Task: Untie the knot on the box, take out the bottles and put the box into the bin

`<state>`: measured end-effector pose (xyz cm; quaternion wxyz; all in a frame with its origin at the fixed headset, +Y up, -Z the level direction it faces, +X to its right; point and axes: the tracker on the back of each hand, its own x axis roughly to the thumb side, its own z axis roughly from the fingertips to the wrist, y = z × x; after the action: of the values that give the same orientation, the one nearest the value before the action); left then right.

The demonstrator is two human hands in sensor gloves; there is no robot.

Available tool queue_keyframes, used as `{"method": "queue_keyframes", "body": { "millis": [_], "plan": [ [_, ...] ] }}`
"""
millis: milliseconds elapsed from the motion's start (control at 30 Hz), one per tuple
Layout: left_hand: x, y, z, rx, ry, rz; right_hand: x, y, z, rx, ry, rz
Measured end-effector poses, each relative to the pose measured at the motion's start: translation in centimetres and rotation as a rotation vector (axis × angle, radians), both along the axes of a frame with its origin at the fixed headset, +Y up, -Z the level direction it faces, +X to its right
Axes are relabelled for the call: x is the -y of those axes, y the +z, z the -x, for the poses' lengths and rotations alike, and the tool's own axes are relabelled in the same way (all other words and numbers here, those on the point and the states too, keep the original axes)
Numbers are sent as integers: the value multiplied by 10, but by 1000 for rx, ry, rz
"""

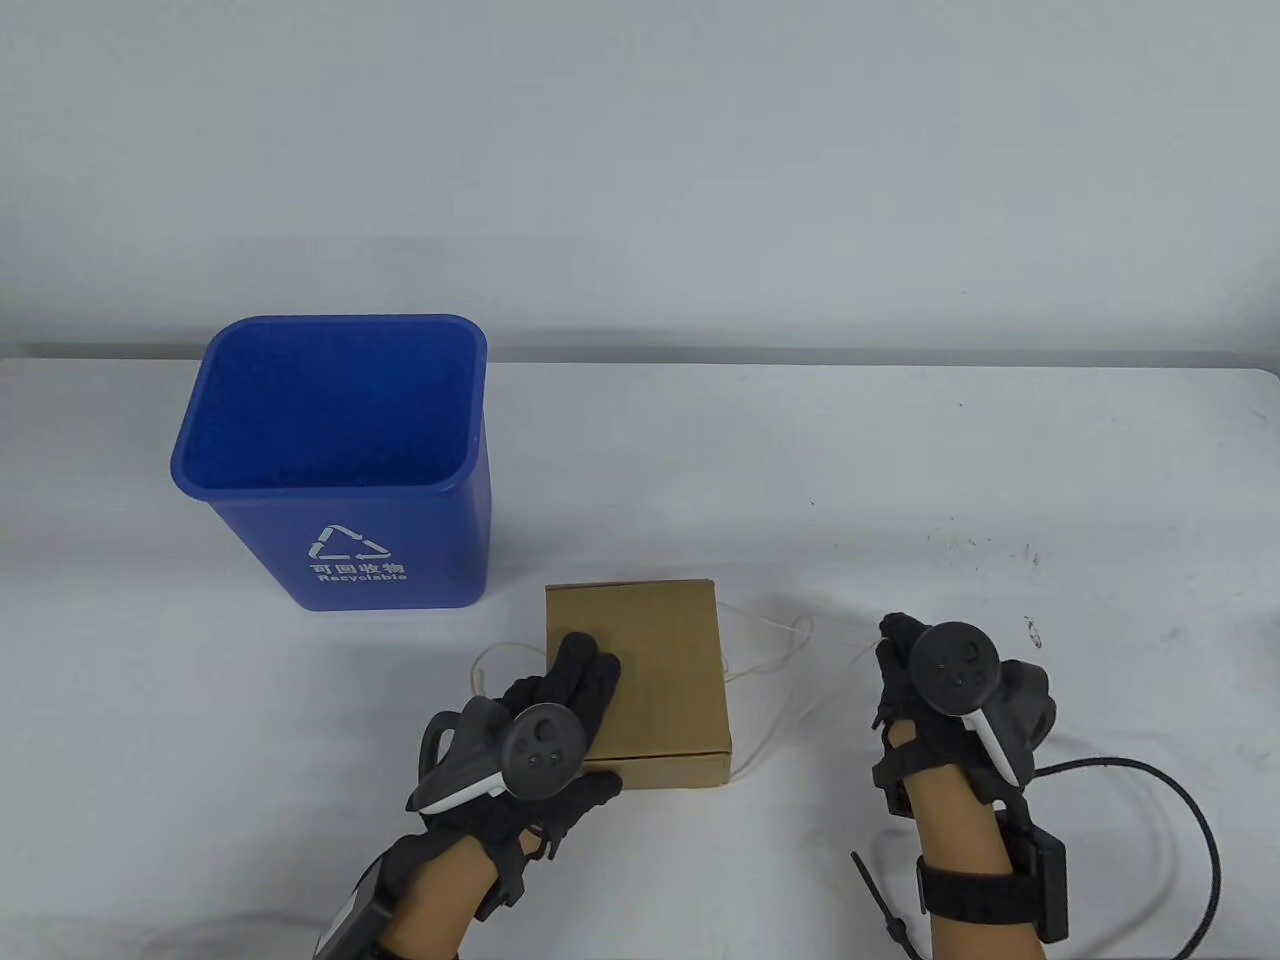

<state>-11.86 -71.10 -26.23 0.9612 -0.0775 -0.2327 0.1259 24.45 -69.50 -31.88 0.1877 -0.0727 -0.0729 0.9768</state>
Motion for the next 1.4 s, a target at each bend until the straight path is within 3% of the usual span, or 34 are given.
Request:
{"method": "queue_keyframes", "body": {
  "millis": [200, 267, 367, 433, 600, 867, 1033, 1400],
  "plan": [
    [0, 0, 0, -2, -6, -4, 3, 0, 7, -69, -39, 31],
    [0, 0, 0, -2, -6, -4, 6, -2, 12, -163, -58, 65],
    [0, 0, 0, -4, -11, -2, 18, -7, 29, -412, -74, 229],
    [0, 0, 0, -5, -11, -3, 33, -8, 47, -536, 21, 429],
    [-3, 1, 1, -11, -7, -15, 56, -9, 73, -604, 199, 631],
    [-6, 3, 0, -10, -2, -67, 67, -17, 92, -664, 216, 638],
    [5, -4, 1, -20, -9, -6, 64, -23, 89, -586, 231, 553],
    [6, -6, 3, -30, 19, -10, 51, -27, 95, -405, 243, 423]
  ]
}}
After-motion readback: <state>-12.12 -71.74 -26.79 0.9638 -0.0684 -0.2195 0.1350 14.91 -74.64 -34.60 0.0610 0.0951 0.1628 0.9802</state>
